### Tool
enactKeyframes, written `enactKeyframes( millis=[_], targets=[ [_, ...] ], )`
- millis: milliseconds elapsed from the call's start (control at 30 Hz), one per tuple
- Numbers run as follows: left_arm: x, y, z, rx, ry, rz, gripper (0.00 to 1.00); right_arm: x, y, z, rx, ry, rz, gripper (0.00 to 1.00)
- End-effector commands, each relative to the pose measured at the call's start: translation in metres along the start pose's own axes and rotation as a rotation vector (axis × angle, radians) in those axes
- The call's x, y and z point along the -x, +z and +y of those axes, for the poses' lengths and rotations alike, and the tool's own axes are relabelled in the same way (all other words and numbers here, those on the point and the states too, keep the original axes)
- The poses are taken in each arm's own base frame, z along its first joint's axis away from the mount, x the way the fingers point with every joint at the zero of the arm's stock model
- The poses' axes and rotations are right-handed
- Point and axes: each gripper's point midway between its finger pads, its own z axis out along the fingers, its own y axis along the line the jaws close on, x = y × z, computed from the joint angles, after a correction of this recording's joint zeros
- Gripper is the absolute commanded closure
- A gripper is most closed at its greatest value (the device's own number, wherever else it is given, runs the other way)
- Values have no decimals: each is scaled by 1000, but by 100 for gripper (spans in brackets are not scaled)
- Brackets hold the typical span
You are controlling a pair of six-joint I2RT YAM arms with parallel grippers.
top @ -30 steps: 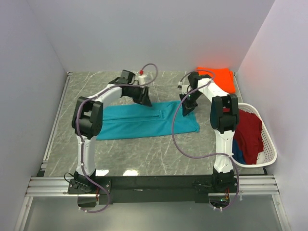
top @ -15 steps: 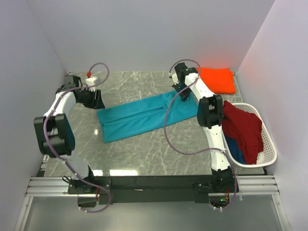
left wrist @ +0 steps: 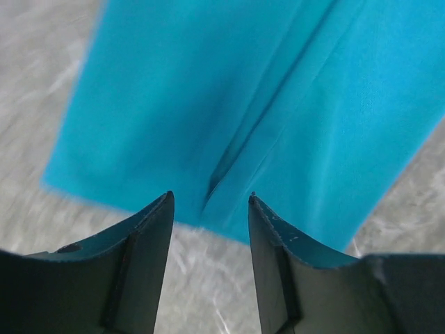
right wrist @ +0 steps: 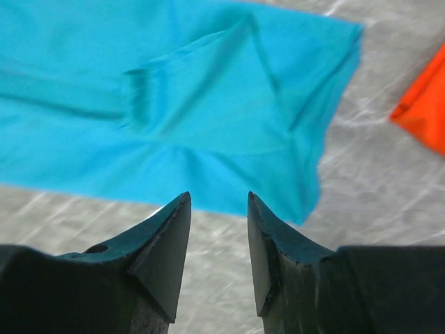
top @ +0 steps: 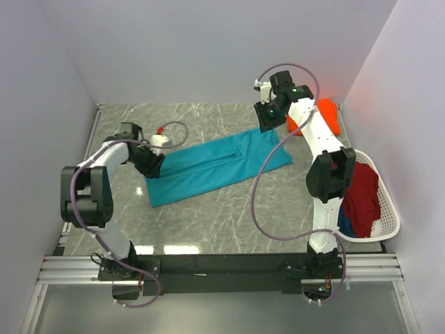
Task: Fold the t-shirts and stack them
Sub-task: Fold the tshirt
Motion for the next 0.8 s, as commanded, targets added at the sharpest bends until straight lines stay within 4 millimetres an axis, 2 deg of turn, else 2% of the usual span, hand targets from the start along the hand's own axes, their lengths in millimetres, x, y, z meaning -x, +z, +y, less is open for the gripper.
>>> enactKeyframes(
  millis=[0,100,167,300,333,400,433,500,567,633,667,700,733,767],
  targets=[
    [12,16,-1,50,176,48,46,-43,0,21,183,143,136,54],
    [3,29,4,66,202,118,46,-63,-2,24,257,224,194,54],
    [-8,37,9,72,205,177,47,-71,-5,17,254,246,200,54],
    [-38,40,-5,11,222,286,54,-91,0,1,203,263,238,54],
    [-55,37,-17,-22,221,331,54,-94,0,-1,195,263,247,54],
    [-70,34,-34,-60,238,373,56,-102,3,-7,181,273,271,54],
    [-87,28,-50,-94,236,407,56,-107,5,-8,181,272,290,55],
    [-100,23,-69,-132,262,432,57,-114,7,-12,167,273,310,55],
    [-114,7,-95,-192,276,460,57,-119,9,-15,151,264,333,55],
    [-102,-4,-120,-261,322,398,56,-123,11,-17,142,256,346,55],
    [-103,-16,-135,-314,325,410,55,-124,12,-18,138,255,353,55],
    [-94,-20,-142,-332,354,385,52,-125,13,-19,136,255,356,55],
    [-73,-27,-146,-337,370,320,50,-125,14,-19,137,256,355,55],
    [-66,-33,-151,-358,371,307,48,-126,17,-18,145,261,363,56]
  ],
)
